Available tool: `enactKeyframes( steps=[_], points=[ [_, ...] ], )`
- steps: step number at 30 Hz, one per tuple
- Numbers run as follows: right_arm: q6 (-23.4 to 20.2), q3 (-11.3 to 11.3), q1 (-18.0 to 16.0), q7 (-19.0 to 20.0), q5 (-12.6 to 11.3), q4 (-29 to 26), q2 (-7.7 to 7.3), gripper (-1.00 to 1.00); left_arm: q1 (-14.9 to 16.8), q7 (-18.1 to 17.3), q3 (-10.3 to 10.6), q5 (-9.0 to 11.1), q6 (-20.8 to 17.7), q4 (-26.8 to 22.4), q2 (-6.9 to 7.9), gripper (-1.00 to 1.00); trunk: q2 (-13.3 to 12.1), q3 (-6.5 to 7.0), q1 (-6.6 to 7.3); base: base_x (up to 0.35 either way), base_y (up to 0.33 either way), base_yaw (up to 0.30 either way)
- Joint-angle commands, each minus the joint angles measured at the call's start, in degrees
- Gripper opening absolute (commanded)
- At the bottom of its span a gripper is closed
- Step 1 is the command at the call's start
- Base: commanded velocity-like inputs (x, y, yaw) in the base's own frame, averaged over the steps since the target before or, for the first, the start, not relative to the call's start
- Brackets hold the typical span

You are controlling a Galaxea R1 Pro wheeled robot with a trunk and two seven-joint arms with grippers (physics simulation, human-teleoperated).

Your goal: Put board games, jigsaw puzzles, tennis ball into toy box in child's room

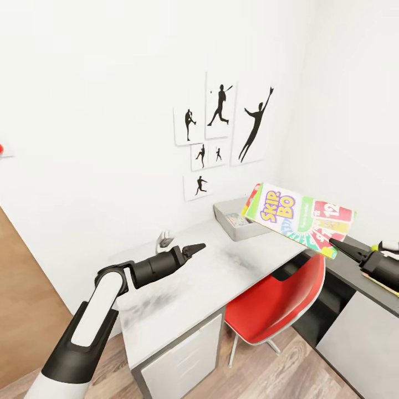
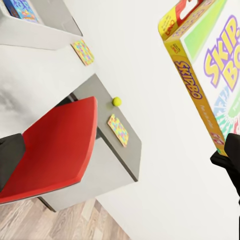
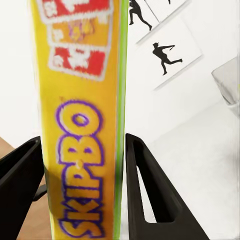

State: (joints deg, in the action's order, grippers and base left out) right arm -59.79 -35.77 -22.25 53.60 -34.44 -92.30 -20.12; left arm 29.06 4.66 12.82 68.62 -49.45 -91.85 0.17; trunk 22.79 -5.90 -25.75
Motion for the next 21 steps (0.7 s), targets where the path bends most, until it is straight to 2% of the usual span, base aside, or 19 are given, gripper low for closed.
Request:
enactKeyframes(
  steps=[1,17,21],
  points=[
    [-0.2,0.0,-0.1,0.4,0.1,0.0,0.03,-1.00,0.1,0.5,0.1,0.5,-0.1,0.0,0.00,1.00,0.1,-0.13,-0.04,0.000,-0.187,0.000],
    [-0.2,1.7,-0.1,0.4,0.2,0.0,0.01,-1.00,0.1,0.6,0.2,0.4,-0.1,0.1,0.00,1.00,0.1,-0.13,-0.04,0.000,-0.060,0.000],
    [-0.2,3.0,-0.1,0.4,0.2,0.0,0.10,-1.00,0.1,0.6,0.1,0.4,-0.1,0.1,-0.02,1.00,0.1,-0.13,-0.04,0.000,-0.165,0.000]
  ],
)
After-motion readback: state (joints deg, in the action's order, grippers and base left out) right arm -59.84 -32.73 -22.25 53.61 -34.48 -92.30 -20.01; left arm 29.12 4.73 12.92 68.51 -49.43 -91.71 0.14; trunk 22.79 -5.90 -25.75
